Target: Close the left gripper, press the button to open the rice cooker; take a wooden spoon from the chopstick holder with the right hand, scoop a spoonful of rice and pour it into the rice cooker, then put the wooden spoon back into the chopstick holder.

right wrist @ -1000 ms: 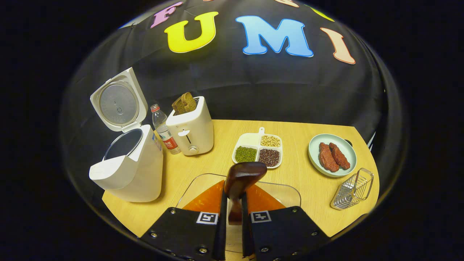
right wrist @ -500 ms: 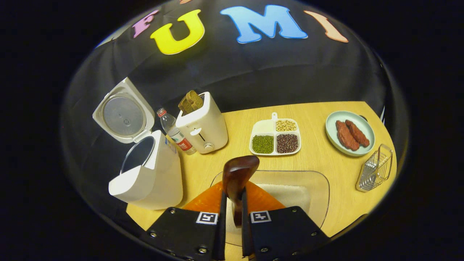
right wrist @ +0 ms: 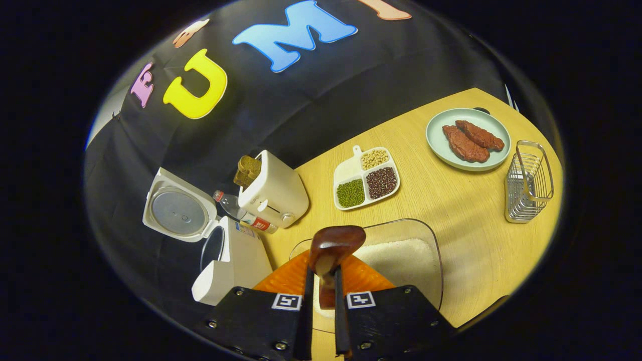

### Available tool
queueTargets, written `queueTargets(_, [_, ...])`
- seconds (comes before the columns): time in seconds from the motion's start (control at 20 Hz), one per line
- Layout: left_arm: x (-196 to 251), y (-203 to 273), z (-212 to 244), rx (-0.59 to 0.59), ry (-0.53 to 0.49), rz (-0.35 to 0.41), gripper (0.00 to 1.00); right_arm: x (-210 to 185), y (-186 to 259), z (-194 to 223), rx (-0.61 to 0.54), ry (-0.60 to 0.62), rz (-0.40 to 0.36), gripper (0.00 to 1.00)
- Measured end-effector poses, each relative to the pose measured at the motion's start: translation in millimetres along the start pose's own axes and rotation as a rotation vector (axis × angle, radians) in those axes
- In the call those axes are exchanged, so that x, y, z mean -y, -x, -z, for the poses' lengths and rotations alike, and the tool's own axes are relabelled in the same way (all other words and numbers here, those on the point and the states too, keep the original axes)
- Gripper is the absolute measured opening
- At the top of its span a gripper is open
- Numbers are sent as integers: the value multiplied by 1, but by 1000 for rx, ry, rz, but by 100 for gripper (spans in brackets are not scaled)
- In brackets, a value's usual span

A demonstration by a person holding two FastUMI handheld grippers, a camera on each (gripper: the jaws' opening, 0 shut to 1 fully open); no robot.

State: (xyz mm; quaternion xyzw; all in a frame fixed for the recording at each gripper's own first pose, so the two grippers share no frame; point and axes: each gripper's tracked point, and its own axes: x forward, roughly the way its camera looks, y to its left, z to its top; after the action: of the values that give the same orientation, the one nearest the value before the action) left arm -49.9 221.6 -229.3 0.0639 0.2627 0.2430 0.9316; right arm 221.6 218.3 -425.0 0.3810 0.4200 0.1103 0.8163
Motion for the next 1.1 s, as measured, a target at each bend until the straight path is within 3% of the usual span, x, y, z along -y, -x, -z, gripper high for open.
queueTargets(0.55, [-1, 6, -12, 17, -6, 0, 94, -57, 52, -60, 102, -170, -163, 18])
queueTargets(0.6, [-4, 5, -12, 16, -10, -6, 99, -69, 55, -61, 105, -166, -181, 18])
queueTargets(0.7, [-13, 12, -14, 22, -21, -20, 94, -100, 58, -64, 108, -153, -223, 18])
queueTargets(1.1, [-54, 29, -16, 32, -2, -100, 99, -238, 27, -38, 55, -33, -380, 18])
